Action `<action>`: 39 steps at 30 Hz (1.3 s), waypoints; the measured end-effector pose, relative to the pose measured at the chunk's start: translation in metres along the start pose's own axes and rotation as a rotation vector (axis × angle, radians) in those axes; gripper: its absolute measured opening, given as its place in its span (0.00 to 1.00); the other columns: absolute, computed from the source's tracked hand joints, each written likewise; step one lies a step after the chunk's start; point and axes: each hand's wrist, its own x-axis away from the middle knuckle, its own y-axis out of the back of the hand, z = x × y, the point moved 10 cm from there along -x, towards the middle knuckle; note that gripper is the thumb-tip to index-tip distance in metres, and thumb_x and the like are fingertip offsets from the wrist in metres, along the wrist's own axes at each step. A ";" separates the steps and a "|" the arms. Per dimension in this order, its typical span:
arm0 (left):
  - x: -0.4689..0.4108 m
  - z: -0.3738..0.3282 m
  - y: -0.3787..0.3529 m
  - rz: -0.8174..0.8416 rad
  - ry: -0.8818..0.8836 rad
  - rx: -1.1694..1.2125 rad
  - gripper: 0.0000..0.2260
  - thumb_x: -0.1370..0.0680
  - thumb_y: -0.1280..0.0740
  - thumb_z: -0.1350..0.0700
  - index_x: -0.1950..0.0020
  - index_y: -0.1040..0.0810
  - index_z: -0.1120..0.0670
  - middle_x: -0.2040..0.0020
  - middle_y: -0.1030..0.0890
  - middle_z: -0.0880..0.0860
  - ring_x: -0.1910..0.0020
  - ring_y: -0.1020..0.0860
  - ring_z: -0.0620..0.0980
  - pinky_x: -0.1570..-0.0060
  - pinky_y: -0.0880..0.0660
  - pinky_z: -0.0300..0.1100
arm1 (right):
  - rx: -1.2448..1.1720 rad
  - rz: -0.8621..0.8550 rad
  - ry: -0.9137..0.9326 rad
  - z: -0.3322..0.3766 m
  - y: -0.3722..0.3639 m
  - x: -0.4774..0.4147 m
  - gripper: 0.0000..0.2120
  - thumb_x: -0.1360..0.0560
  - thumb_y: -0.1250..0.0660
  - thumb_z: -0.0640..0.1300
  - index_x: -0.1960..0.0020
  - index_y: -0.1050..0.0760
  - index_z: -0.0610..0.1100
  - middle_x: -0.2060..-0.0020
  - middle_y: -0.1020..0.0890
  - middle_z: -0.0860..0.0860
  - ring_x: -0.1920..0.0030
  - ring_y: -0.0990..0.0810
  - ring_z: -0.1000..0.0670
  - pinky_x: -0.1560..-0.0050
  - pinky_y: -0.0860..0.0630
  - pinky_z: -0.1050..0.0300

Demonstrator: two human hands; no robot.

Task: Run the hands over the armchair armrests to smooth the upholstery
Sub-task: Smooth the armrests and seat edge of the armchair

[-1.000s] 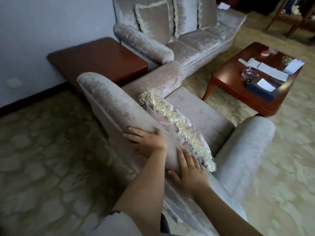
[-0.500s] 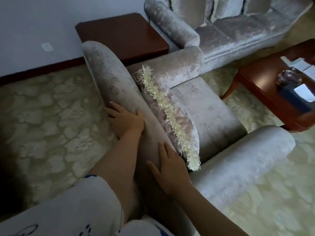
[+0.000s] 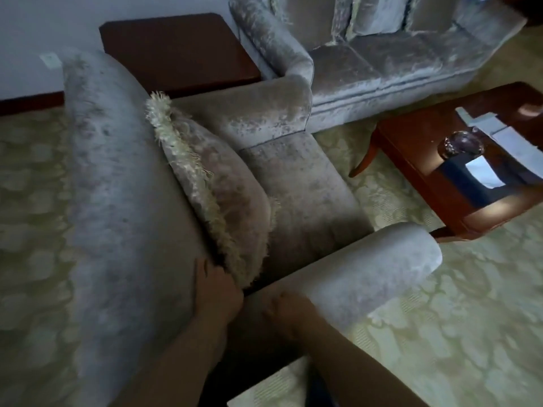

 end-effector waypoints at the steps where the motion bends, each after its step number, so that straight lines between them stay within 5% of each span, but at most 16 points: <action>1: 0.006 -0.023 -0.024 0.046 -0.002 0.056 0.20 0.22 0.48 0.44 0.38 0.26 0.50 0.36 0.27 0.53 0.32 0.36 0.55 0.29 0.57 0.59 | 0.018 -0.007 -0.016 -0.031 -0.002 0.003 0.23 0.21 0.48 0.58 0.34 0.31 0.44 0.37 0.27 0.43 0.39 0.28 0.43 0.38 0.32 0.47; 5: 0.009 -0.075 -0.104 0.228 0.162 0.290 0.41 0.28 0.58 0.28 0.25 0.43 0.54 0.24 0.42 0.57 0.25 0.45 0.55 0.27 0.50 0.51 | 0.184 -0.089 0.044 -0.120 0.011 -0.007 0.27 0.23 0.48 0.61 0.31 0.37 0.46 0.32 0.31 0.43 0.36 0.31 0.42 0.36 0.35 0.44; 8: 0.001 -0.085 -0.124 0.234 0.343 0.321 0.40 0.25 0.57 0.30 0.23 0.52 0.58 0.23 0.51 0.59 0.25 0.51 0.58 0.28 0.49 0.55 | 0.301 -0.145 0.133 -0.136 0.022 -0.034 0.32 0.23 0.49 0.64 0.26 0.45 0.46 0.27 0.40 0.43 0.29 0.39 0.40 0.31 0.42 0.42; 12: -0.028 -0.077 -0.139 0.208 0.353 0.425 0.35 0.22 0.56 0.34 0.23 0.50 0.57 0.23 0.47 0.57 0.24 0.51 0.57 0.27 0.55 0.54 | 0.292 -0.063 0.225 -0.109 -0.007 -0.079 0.34 0.22 0.55 0.65 0.24 0.48 0.44 0.24 0.47 0.46 0.25 0.50 0.41 0.28 0.48 0.41; 15: -0.049 -0.070 -0.140 0.128 0.308 0.369 0.33 0.22 0.56 0.37 0.24 0.45 0.57 0.26 0.38 0.57 0.26 0.43 0.55 0.27 0.51 0.51 | 0.305 -0.172 0.180 -0.097 -0.016 -0.105 0.37 0.26 0.58 0.69 0.28 0.39 0.46 0.28 0.36 0.47 0.27 0.43 0.41 0.30 0.49 0.36; 19: -0.059 -0.065 -0.141 0.090 0.368 0.465 0.30 0.22 0.53 0.37 0.28 0.37 0.54 0.32 0.29 0.57 0.34 0.30 0.57 0.37 0.35 0.49 | 0.382 -0.265 0.176 -0.085 -0.006 -0.131 0.33 0.28 0.59 0.68 0.47 0.25 0.48 0.48 0.21 0.46 0.48 0.24 0.43 0.42 0.35 0.41; 23: -0.056 -0.059 -0.142 0.074 0.422 0.520 0.32 0.25 0.53 0.33 0.33 0.30 0.52 0.36 0.25 0.56 0.37 0.27 0.57 0.43 0.32 0.49 | 0.348 -0.142 0.131 -0.086 -0.010 -0.140 0.31 0.25 0.58 0.68 0.61 0.25 0.47 0.63 0.23 0.48 0.64 0.28 0.49 0.55 0.33 0.50; 30: -0.040 -0.064 -0.138 -0.040 0.379 0.515 0.30 0.23 0.51 0.35 0.39 0.24 0.55 0.40 0.23 0.58 0.41 0.25 0.59 0.52 0.33 0.46 | 0.325 -0.212 0.209 -0.087 -0.015 -0.120 0.31 0.24 0.54 0.65 0.51 0.23 0.44 0.53 0.21 0.44 0.51 0.23 0.44 0.50 0.31 0.50; 36: -0.039 -0.069 -0.128 -0.121 0.322 0.484 0.22 0.20 0.51 0.44 0.44 0.23 0.54 0.43 0.21 0.58 0.43 0.24 0.59 0.52 0.32 0.46 | 0.308 -0.368 0.211 -0.084 -0.008 -0.119 0.25 0.24 0.52 0.61 0.61 0.25 0.46 0.60 0.20 0.46 0.57 0.23 0.44 0.52 0.36 0.50; 39: -0.040 -0.066 -0.126 -0.212 0.353 0.501 0.22 0.23 0.51 0.39 0.51 0.24 0.52 0.51 0.19 0.56 0.51 0.22 0.58 0.58 0.35 0.44 | 0.264 -0.508 0.214 -0.084 0.000 -0.117 0.23 0.24 0.49 0.60 0.68 0.28 0.47 0.68 0.24 0.48 0.60 0.23 0.44 0.52 0.35 0.49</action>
